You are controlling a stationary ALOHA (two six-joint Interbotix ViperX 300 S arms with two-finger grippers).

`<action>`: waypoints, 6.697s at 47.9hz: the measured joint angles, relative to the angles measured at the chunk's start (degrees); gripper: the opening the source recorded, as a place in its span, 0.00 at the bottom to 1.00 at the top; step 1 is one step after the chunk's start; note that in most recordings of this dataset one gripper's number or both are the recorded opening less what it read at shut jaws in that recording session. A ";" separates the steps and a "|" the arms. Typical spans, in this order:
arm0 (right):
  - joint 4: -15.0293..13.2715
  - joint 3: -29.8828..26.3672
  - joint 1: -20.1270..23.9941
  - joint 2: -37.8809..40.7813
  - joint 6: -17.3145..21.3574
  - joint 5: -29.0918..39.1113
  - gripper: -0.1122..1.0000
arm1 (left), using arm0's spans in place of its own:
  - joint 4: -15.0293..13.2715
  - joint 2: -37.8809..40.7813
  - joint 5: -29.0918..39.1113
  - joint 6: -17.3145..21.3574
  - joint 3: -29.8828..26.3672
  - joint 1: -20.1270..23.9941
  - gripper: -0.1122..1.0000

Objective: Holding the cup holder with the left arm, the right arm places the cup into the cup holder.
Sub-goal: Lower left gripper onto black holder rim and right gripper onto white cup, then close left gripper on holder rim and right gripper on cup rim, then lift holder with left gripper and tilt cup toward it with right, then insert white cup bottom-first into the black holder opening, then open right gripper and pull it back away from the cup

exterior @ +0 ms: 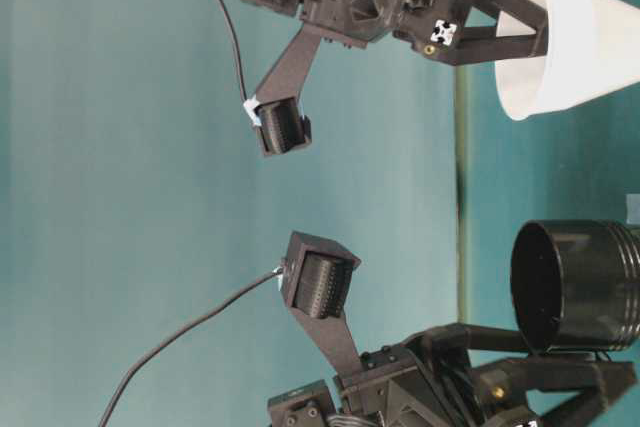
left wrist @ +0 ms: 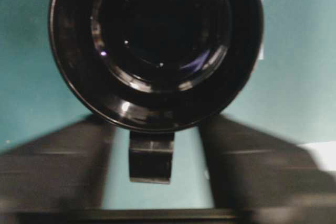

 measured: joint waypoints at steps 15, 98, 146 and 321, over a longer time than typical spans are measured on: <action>1.76 -1.93 1.14 0.62 0.00 2.81 0.13 | 0.00 0.00 0.00 0.09 0.00 0.00 0.32; 8.26 -1.23 -0.62 -15.29 6.86 0.35 0.13 | 0.00 -0.88 3.25 0.00 -7.65 -1.49 0.32; 8.26 -1.76 0.35 -15.64 7.12 -3.52 0.12 | 0.00 3.34 5.10 2.11 -14.50 -1.41 0.32; 8.61 3.16 1.41 -12.74 7.91 -5.71 0.87 | 0.09 3.34 -0.44 0.97 -11.87 -1.85 0.32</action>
